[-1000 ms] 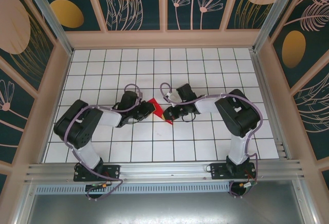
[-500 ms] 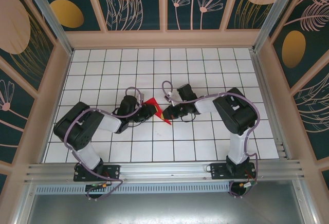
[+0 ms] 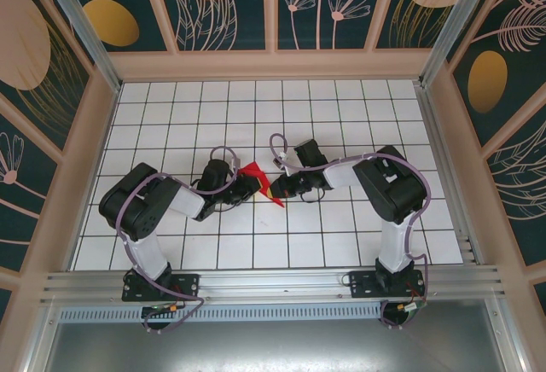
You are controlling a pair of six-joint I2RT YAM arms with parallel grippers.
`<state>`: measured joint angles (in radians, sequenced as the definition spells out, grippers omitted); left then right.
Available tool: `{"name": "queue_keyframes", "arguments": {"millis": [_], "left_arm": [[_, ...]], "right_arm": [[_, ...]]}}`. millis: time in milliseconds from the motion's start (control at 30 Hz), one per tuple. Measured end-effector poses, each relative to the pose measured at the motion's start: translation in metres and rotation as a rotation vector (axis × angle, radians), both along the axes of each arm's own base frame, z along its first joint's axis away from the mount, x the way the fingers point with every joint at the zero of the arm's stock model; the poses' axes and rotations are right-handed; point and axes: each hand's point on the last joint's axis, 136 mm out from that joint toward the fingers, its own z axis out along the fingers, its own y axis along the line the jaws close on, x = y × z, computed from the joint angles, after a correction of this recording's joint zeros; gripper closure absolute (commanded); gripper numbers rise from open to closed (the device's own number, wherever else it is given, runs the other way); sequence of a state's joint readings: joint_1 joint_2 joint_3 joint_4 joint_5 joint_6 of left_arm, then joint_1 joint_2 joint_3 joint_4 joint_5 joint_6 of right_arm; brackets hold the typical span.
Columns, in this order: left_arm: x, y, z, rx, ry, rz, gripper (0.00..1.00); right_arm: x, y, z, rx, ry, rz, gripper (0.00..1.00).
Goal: Fold a paper plane with a square sheet of paper (pick it up from the middle)
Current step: Fold the wing for the fifth time at the center of the table.
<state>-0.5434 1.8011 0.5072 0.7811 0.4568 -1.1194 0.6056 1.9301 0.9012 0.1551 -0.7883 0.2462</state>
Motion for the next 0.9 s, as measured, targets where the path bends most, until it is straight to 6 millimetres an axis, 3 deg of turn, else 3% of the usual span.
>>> {"name": "queue_keyframes", "arguments": {"millis": [300, 433, 900], "left_arm": [[0.008, -0.006, 0.009, -0.011, -0.024, -0.007, 0.86], [0.008, -0.007, 0.003, 0.002, -0.006, -0.006, 0.88], [0.010, -0.007, -0.004, 0.049, 0.016, -0.002, 0.89]], "right_arm": [[0.000, 0.000, 0.000, 0.004, 0.006, 0.002, 0.99], [0.000, 0.000, 0.000, 0.004, 0.006, 0.002, 0.99], [0.000, 0.001, 0.005, 0.009, 0.046, -0.026, 0.81]]}}
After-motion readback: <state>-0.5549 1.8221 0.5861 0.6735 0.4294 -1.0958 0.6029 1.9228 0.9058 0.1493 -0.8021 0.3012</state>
